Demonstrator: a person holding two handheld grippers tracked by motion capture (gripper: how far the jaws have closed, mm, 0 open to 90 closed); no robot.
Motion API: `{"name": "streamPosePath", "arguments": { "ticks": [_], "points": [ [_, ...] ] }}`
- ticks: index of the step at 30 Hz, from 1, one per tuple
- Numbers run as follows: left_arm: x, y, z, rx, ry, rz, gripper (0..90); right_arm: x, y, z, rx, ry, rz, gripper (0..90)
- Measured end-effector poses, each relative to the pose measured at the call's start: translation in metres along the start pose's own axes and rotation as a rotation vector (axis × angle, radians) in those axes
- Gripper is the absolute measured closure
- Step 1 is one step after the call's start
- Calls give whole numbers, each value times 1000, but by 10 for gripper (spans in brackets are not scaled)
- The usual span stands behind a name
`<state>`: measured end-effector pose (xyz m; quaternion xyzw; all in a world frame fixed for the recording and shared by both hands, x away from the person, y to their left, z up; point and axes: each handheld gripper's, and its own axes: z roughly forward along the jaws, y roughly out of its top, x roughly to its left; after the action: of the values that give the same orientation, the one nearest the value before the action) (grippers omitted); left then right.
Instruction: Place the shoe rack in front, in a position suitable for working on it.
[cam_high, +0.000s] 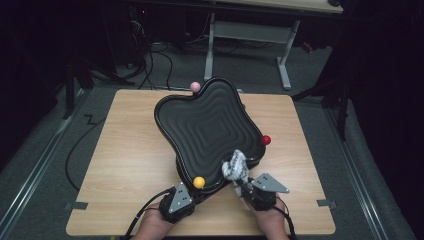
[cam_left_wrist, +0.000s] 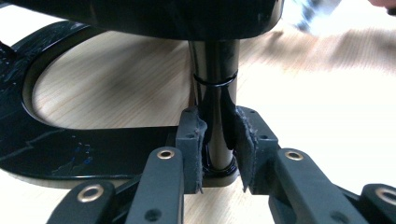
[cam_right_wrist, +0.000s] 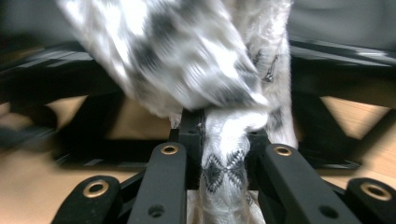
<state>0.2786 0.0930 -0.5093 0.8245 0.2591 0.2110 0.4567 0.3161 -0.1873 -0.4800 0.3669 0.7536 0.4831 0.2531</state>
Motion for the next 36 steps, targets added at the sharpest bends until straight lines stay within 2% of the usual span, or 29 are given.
{"name": "streamPosePath", "arguments": {
  "ticks": [4,9,11,12,15,19,20,24,26,29,31,33,36],
  "points": [
    [0,0,0,-1,-2,2,721,-25,-3,-7,-11,-79,63,771],
    [0,0,0,0,-2,1,721,-45,-8,-18,-24,-160,115,772],
    [0,0,0,0,-2,2,721,-48,-10,-18,-21,-156,135,772],
    [0,0,0,0,-2,2,721,-47,-10,-17,-18,-149,130,773],
    [0,0,0,-1,-2,1,721,-36,-8,-9,-10,-82,91,769],
    [0,0,0,-1,-2,2,721,-15,-4,0,-5,27,15,769],
    [0,0,0,-1,-2,1,721,-8,-2,0,-9,62,-11,769],
    [0,0,0,-1,-3,2,721,13,1,-5,-16,152,-73,773],
    [0,0,1,-1,-3,-1,721,25,1,-9,-5,198,-122,774],
    [-1,1,2,-2,1,-5,722,38,0,-13,7,251,-142,775],
    [-3,2,5,-6,2,-7,722,47,-1,-14,18,278,-173,775],
    [-5,4,7,-5,-4,0,722,57,-2,-14,31,294,-194,776],
    [-10,8,12,-6,-19,21,720,66,-3,-13,40,320,-187,776]
  ]
}}
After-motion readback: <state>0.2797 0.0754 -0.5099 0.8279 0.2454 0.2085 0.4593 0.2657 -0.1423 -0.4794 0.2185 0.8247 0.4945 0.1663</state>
